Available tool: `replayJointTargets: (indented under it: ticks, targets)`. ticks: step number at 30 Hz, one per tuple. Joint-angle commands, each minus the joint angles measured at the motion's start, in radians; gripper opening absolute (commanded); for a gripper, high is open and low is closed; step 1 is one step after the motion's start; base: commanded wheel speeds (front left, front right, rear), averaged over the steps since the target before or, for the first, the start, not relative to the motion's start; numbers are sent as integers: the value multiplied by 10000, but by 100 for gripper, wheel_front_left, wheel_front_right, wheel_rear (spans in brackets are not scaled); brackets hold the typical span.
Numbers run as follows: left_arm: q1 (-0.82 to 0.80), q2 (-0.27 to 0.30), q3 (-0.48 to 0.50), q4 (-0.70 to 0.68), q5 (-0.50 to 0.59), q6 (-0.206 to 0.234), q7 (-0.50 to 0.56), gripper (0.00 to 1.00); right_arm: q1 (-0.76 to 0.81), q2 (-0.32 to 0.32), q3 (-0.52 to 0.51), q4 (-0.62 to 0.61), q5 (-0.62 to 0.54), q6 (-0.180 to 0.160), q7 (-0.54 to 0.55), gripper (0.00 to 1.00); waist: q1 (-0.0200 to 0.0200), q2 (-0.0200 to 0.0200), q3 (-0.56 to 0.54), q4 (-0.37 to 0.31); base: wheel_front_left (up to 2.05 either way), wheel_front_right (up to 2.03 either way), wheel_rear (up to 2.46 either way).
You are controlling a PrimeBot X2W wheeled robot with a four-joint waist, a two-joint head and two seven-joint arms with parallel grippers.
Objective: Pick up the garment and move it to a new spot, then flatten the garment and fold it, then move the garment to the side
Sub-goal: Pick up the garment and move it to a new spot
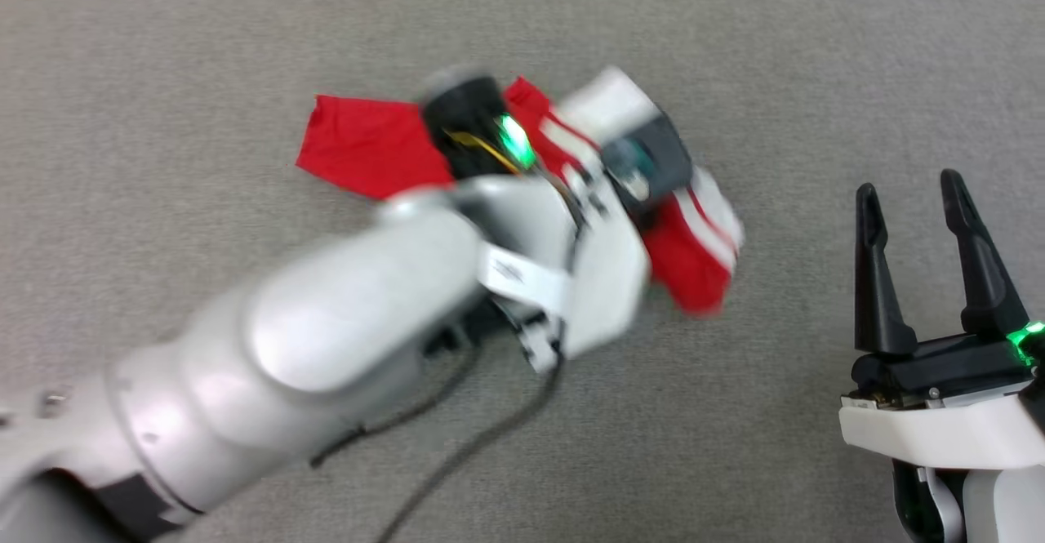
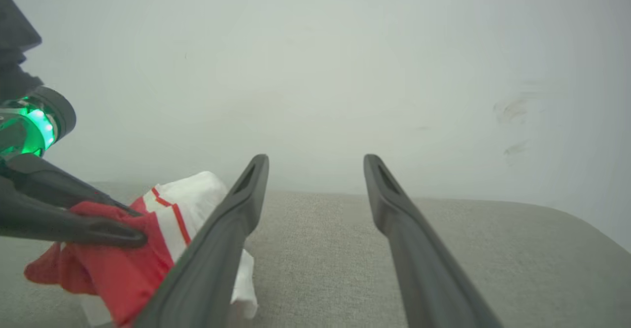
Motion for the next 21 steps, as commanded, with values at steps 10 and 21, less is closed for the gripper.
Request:
replayJointTargets:
  ticks: [10, 21]
  targets:
    - [1874, -1656, -1479, 432, 129, -5, 799, 0, -223, 35, -100, 49, 203, -7, -23, 100, 1, -1, 291, -467, 0, 0, 0]
    - [2942, -2013, -1481, 1072, 883, -2, -123, 100, -95, 35, -132, 166, 44, -7, -24, 100, 1, -1, 82, -216, 0, 0, 0]
